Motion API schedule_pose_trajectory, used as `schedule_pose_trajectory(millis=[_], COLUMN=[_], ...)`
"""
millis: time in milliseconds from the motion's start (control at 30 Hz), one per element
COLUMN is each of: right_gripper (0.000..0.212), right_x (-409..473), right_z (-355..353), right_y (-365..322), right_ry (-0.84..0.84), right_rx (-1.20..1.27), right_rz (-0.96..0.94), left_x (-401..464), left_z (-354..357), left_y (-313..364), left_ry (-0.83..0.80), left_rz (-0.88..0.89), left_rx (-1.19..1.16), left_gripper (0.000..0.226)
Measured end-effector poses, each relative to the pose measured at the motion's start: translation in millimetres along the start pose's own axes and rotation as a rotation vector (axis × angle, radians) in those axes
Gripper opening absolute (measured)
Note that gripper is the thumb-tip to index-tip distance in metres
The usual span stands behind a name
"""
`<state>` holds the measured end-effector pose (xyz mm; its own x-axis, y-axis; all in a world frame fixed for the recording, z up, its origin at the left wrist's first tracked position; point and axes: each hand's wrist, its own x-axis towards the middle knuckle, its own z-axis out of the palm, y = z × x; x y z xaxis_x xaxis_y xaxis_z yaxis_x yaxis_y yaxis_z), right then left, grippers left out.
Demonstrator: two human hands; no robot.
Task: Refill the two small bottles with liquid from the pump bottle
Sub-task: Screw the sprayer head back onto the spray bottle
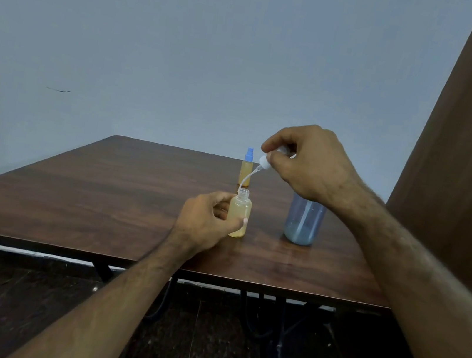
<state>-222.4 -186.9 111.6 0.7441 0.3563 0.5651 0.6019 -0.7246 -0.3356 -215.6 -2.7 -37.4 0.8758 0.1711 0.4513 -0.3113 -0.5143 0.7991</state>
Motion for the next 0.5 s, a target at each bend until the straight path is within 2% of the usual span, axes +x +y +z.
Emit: schedule_pose_trajectory(millis=[233, 500], right_gripper=[0.020, 0.022], right_x=[6, 8], right_z=[-10, 3], right_y=[-5, -5], right_ry=[0.051, -0.045], right_rx=[-0.028, -0.104], right_rz=[-0.019, 0.009], left_x=[-1, -1], left_z=[0, 0], left_y=[0, 0], left_ry=[-0.001, -0.005], left_rz=[0.004, 0.012], left_rx=[-0.014, 0.004], left_gripper=[0.046, 0.049])
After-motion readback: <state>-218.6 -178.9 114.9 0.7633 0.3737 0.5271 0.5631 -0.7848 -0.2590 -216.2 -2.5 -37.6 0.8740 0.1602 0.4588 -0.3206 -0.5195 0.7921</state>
